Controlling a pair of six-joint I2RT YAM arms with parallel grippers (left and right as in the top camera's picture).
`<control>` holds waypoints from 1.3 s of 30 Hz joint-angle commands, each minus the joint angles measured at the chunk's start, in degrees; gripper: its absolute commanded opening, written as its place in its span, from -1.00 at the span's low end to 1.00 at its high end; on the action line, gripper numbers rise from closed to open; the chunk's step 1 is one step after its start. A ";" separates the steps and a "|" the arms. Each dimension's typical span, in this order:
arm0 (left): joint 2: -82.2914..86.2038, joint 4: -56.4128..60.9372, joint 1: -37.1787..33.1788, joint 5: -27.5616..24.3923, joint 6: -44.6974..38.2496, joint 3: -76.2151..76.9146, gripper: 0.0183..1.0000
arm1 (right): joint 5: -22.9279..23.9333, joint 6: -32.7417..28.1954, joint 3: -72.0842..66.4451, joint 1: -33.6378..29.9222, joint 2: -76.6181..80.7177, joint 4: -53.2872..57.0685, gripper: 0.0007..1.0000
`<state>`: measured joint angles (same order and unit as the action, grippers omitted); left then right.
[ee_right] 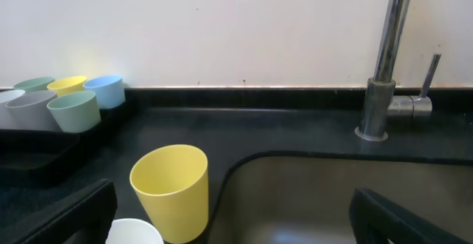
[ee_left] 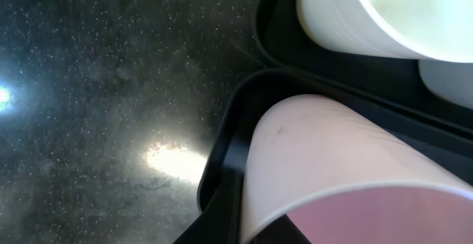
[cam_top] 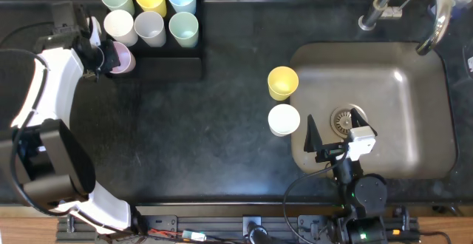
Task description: Store Cups
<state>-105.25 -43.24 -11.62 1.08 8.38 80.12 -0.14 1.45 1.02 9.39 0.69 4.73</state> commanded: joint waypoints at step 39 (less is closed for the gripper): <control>16.52 -8.35 6.03 9.94 7.10 5.64 0.36 | -0.24 -0.20 -0.74 -0.15 -0.44 -0.33 0.99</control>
<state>-96.12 -49.65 -9.43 6.35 13.17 80.55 -0.16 1.48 1.04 9.41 0.69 4.75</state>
